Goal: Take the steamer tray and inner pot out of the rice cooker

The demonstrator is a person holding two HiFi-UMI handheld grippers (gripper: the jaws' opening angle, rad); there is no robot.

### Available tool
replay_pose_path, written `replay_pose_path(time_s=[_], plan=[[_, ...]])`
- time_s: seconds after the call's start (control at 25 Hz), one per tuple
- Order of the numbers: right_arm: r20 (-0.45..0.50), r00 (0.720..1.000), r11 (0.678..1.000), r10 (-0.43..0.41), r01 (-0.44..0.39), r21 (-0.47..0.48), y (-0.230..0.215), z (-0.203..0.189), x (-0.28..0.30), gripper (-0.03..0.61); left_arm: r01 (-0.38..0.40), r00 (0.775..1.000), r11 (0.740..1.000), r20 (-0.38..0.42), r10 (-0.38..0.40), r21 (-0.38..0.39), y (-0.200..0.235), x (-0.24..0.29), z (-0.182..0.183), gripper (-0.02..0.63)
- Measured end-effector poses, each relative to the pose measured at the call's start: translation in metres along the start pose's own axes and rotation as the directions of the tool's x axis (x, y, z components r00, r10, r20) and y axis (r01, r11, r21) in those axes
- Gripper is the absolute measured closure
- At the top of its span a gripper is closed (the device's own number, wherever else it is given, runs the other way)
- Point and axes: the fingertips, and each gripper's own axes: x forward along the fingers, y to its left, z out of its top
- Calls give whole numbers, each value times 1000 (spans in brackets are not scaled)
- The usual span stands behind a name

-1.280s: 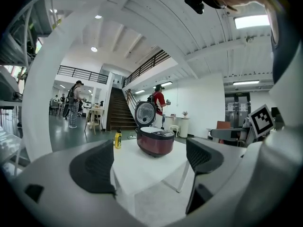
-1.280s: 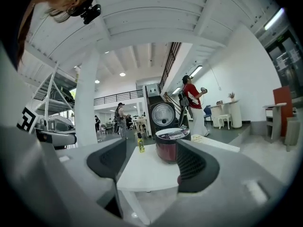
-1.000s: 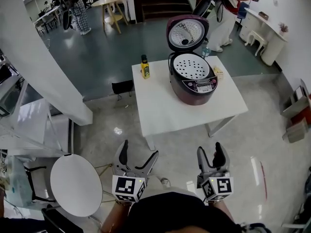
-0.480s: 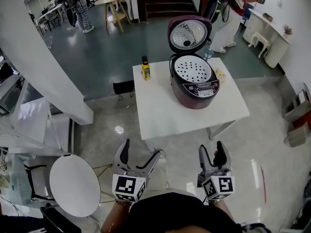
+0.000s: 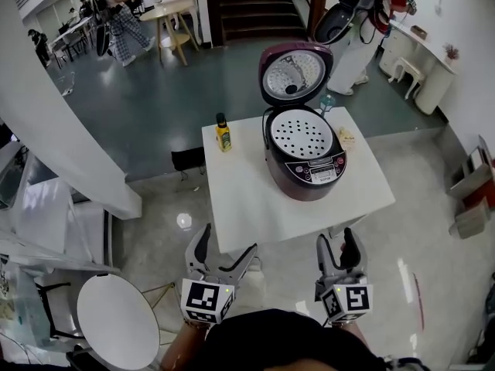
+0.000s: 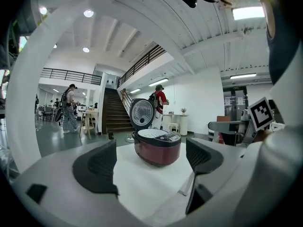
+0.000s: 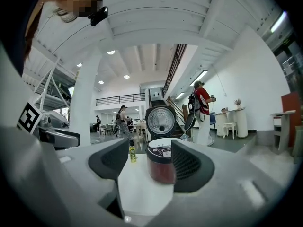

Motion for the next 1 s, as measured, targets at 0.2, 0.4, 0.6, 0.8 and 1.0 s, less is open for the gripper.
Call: replay_pose_path(time_s=[0.2, 0.4, 0.6, 0.8, 1.0], plan=[[-8, 999, 999, -35, 35, 7, -16, 3, 38, 296, 30, 1000, 1000, -7, -30, 6, 14, 43, 13, 160], [4, 998, 998, -63, 63, -6, -31, 10, 80, 296, 59, 998, 998, -13, -59, 5, 35, 87, 19, 160], [-5, 996, 995, -94, 94, -13, -46, 11, 114, 296, 96, 995, 995, -21, -96, 10, 46, 127, 27, 160], [-15, 992, 992, -124, 124, -16, -59, 9, 146, 296, 126, 992, 992, -22, -125, 19, 61, 165, 38, 160], [-24, 989, 989, -149, 148, -29, -68, 9, 172, 296, 176, 984, 983, -25, -174, 57, 67, 195, 47, 160]])
